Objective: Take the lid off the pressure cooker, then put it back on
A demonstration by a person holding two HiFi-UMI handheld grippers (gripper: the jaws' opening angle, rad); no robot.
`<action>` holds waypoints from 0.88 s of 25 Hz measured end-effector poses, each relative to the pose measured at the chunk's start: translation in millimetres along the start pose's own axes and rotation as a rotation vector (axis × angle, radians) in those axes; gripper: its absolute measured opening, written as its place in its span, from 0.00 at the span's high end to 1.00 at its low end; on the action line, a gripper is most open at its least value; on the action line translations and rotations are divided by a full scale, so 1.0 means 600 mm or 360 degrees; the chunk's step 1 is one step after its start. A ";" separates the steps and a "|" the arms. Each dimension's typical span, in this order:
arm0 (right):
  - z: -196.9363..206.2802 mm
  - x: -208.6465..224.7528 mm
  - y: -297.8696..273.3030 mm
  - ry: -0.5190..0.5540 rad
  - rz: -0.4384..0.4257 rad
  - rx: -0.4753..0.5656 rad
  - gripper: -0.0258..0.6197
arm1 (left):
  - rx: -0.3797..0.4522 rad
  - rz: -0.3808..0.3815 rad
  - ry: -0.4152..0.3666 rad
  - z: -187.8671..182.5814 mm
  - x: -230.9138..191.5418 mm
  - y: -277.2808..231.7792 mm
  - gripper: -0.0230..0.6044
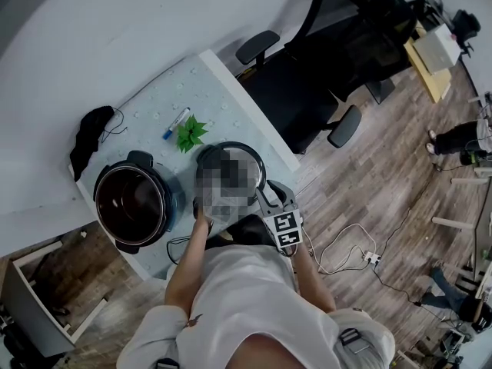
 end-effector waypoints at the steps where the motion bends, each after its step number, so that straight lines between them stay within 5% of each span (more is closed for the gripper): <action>1: 0.003 0.002 -0.001 0.0000 0.0008 -0.0010 0.75 | 0.0000 0.0006 -0.0009 -0.001 0.000 -0.001 0.49; 22: -0.013 -0.009 0.019 -0.0003 0.0041 0.0075 0.75 | -0.0030 0.0054 -0.0003 -0.031 0.012 0.028 0.53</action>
Point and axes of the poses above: the fingertips, and each gripper's own axes: y backward along the fingers, x to its right, z out of its underside, the point moved 9 cm from there along y, backward along the fingers, and after that the axes turned 7 degrees about z, right-handed, at the moved point
